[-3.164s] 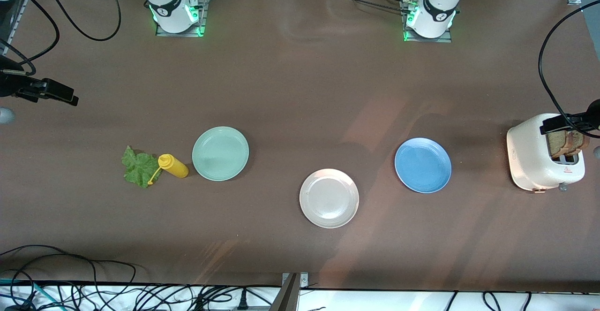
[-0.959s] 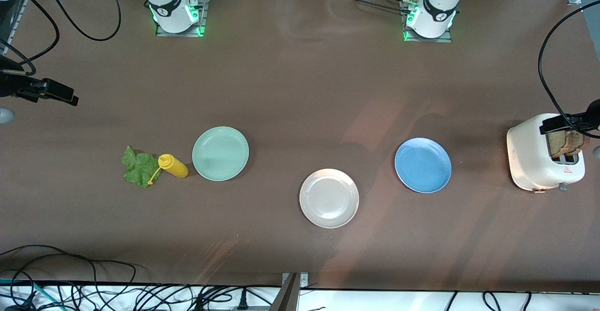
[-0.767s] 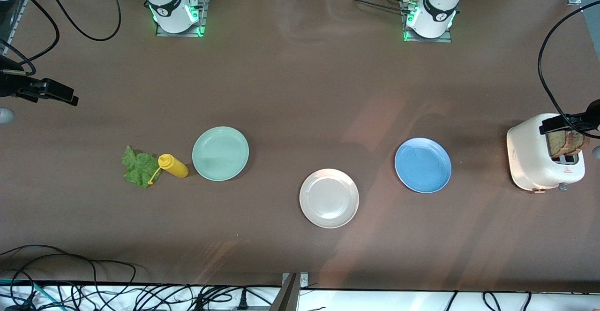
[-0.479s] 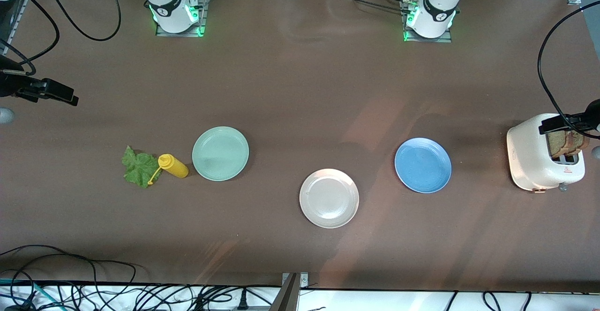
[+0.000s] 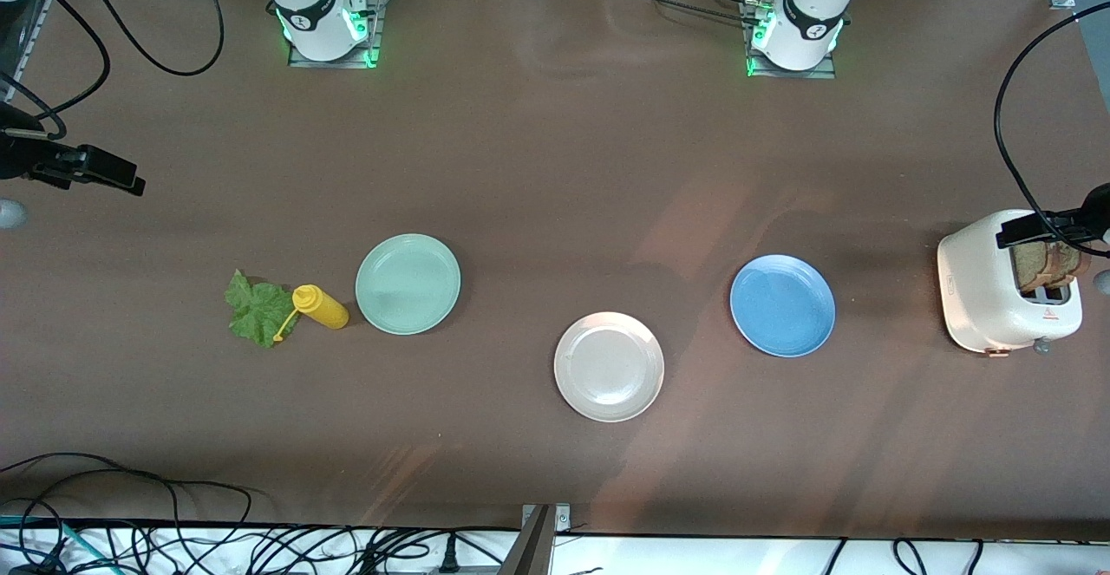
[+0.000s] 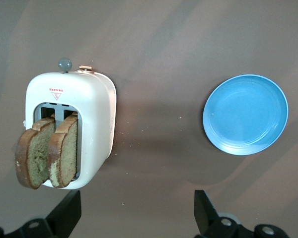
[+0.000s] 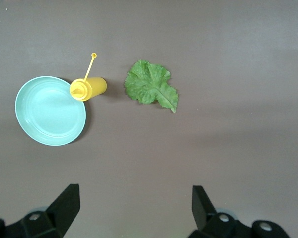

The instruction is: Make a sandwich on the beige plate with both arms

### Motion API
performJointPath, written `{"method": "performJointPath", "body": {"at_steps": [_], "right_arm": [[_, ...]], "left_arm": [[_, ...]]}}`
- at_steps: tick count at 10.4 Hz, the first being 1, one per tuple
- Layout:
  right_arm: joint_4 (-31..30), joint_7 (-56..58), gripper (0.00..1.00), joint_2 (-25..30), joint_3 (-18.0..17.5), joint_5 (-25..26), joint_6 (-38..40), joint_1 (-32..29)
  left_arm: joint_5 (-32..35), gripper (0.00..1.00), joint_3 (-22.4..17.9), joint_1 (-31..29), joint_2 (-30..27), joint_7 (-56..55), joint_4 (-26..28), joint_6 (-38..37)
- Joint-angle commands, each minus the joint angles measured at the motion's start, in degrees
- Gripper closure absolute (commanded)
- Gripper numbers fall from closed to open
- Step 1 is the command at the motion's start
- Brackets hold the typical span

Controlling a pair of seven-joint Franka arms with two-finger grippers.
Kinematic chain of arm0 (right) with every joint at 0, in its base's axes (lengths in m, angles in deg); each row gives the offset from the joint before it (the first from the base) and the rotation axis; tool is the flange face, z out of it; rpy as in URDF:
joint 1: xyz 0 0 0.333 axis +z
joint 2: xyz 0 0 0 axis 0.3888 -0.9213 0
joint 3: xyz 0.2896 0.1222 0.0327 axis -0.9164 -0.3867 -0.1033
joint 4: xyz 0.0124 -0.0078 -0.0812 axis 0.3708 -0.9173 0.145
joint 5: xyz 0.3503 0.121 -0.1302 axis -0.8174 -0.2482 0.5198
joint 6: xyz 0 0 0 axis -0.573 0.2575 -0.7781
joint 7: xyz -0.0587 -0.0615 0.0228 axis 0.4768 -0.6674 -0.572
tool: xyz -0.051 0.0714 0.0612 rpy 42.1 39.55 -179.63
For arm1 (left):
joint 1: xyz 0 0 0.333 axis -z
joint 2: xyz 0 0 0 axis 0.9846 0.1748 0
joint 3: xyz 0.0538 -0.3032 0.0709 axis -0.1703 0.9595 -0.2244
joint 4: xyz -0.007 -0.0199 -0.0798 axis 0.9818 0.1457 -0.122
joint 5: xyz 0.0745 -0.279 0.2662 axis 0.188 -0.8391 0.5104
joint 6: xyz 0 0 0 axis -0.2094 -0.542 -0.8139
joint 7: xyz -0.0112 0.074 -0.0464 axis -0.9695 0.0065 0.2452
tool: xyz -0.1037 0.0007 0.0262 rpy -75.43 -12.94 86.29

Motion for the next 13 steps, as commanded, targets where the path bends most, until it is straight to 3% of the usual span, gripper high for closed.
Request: {"method": "performJointPath", "body": {"at_steps": [1,7,13], "right_arm": [[0.9,0.4,0.00,-0.2,-0.1,0.4,1.0,-0.2],[0.8,3.1,0.00,-0.2,-0.2,0.5,-0.1,-0.1],[0.8,3.1,0.00,-0.2,-0.2,0.7,0.0,-0.1]], "left_arm": [[-1.8,0.00,-0.1,-0.4,-0.6,0.8,0.5,-0.6],[-0.7,0.00,-0.3,-6.0,0.1,8.4,0.4,-0.4],[6.3,0.00,-0.3,-7.8,8.2,12.4,0.3,2.5]]}}
